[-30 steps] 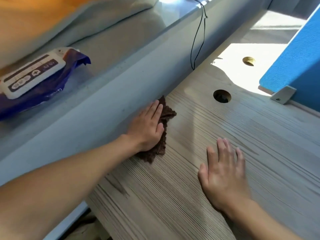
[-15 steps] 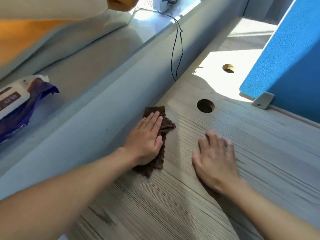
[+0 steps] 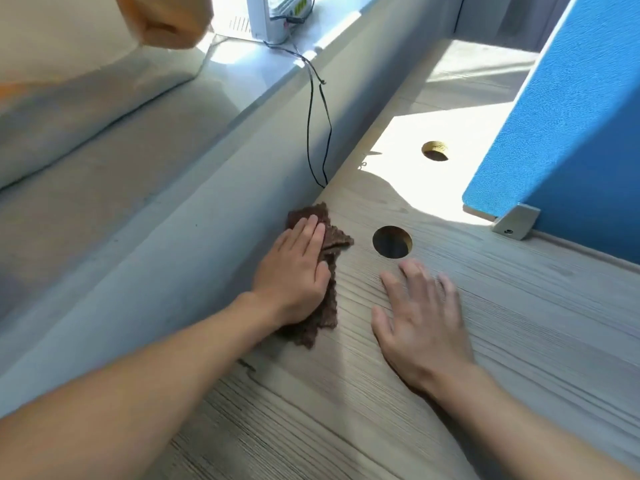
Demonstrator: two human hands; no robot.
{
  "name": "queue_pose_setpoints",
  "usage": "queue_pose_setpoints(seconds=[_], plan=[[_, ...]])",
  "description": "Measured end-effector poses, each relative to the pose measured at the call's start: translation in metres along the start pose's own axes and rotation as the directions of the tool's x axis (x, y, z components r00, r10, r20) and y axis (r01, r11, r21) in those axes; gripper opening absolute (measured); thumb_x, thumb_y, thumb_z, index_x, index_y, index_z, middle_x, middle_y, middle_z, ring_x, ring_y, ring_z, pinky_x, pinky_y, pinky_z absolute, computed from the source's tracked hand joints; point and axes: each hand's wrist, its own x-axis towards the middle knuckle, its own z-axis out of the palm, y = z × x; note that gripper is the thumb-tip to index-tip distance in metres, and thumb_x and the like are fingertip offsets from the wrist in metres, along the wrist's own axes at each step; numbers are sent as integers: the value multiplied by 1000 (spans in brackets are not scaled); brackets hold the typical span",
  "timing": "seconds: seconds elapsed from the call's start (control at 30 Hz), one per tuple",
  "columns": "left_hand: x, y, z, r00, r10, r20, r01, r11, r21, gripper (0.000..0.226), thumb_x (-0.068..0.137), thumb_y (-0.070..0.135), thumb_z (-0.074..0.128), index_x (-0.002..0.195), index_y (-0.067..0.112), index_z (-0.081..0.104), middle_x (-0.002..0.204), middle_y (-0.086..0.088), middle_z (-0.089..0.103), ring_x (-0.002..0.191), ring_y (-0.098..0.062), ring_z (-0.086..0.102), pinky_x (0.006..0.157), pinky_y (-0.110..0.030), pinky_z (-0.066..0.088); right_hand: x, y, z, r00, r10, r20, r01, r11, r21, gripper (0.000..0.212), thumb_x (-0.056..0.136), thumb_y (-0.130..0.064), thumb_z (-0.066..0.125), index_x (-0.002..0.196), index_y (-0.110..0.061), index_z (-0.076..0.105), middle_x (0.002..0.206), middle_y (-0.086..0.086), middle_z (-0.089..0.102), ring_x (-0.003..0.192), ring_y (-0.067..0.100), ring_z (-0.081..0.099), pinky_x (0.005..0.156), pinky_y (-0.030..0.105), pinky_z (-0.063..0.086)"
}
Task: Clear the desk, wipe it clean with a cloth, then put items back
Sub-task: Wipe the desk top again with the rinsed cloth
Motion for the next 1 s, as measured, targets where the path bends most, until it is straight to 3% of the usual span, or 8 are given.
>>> queue_pose_setpoints(seconds=[0.1,0.17,0.3,0.4,0.67,0.8,0.9,1.0], plan=[[50,0,-2,998,-68,-5,68,997,-37,73,93,41,15,159,10,7,167,-6,1,153,-17,0,124,-32,1,-2,-1,3,999,-12,34,12,1000,0,67,95,-54,15,156,-28,21,166,3,9,153,16,0,122,48,-5],[44,4,0,999,-37,-5,37,999,-7,72,94,42,14,159,9,8,167,-8,1,154,-18,-1,124,-33,0,-1,0,4,1000,-6,4,6,1000,-1,66,95,-53,21,154,-25,29,164,5,18,153,18,8,123,50,2],[-38,26,5,966,256,11,-257,966,38,70,97,44,22,158,9,16,166,-8,6,154,-19,2,124,-37,5,-1,-1,7,1000,3,0,-3,1000,-18,63,94,-50,32,148,-20,44,158,10,35,149,23,26,119,55,19],[-27,23,6,938,346,37,-347,938,22,69,97,42,25,158,11,16,166,-4,4,154,-17,0,123,-36,5,-1,-1,5,1000,-1,-22,0,1000,-29,62,93,-49,36,144,-17,50,154,12,41,146,26,33,116,58,26],[142,41,-7,997,72,21,-73,997,10,66,101,39,17,159,11,6,167,-6,2,153,-17,-2,125,-36,0,1,1,12,996,-33,-82,28,998,-64,62,89,-48,42,140,-16,55,149,13,46,142,28,40,112,59,29],[101,38,0,980,199,20,-200,978,54,67,100,43,10,159,13,3,167,-2,-3,153,-14,-6,125,-34,-2,1,2,14,995,-39,-93,34,998,-52,62,88,-48,43,140,-17,55,148,13,48,142,28,40,112,59,28],[54,23,4,949,313,-22,-312,949,38,69,98,46,14,159,15,14,166,-1,5,153,-12,-1,125,-34,5,1,2,12,994,-34,-101,30,999,-38,61,87,-49,43,139,-18,56,148,13,48,141,27,41,112,58,28],[83,14,-3,983,181,27,-182,982,46,70,96,45,12,160,16,5,167,0,-3,153,-10,-6,125,-32,0,2,2,13,992,-38,-121,32,998,-48,62,87,-49,44,137,-17,58,148,13,48,141,27,41,112,57,24]])
